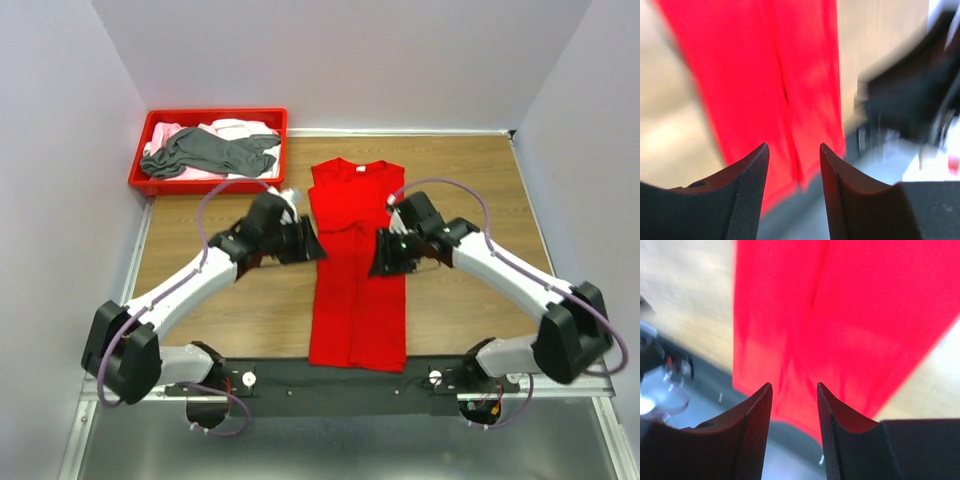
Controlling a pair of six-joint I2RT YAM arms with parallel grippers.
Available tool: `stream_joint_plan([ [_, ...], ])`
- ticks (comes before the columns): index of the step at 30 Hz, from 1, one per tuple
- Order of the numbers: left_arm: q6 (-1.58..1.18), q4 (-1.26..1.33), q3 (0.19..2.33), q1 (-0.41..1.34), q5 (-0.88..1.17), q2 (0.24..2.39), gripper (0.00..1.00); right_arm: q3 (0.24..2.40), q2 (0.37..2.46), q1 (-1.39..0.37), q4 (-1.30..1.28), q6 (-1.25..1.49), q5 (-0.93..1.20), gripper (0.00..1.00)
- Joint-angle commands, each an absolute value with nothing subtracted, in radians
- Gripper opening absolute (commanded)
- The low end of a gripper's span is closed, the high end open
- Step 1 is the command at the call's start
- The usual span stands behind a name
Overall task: Fold and stack the t-shirts
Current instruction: Fold the tshirt
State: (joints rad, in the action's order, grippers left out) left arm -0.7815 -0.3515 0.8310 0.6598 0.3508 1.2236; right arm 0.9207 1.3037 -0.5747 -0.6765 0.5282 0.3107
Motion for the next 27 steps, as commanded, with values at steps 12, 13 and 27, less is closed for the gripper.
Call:
stream_joint_plan([
  [12, -0.477, -0.341, 1.083, 0.201, 0.252, 1.543, 0.57, 1.583, 2.005, -0.630, -0.443, 0.132, 0.066, 0.45],
  [13, -0.469, -0.339, 1.091, 0.187, 0.249, 1.551, 0.57, 1.632, 2.031, -0.643, -0.436, 0.106, 0.043, 0.45],
  [27, -0.439, -0.308, 1.106, 0.172, 0.267, 1.635, 0.57, 1.733, 2.210, -0.692, -0.439, 0.009, 0.054, 0.44],
])
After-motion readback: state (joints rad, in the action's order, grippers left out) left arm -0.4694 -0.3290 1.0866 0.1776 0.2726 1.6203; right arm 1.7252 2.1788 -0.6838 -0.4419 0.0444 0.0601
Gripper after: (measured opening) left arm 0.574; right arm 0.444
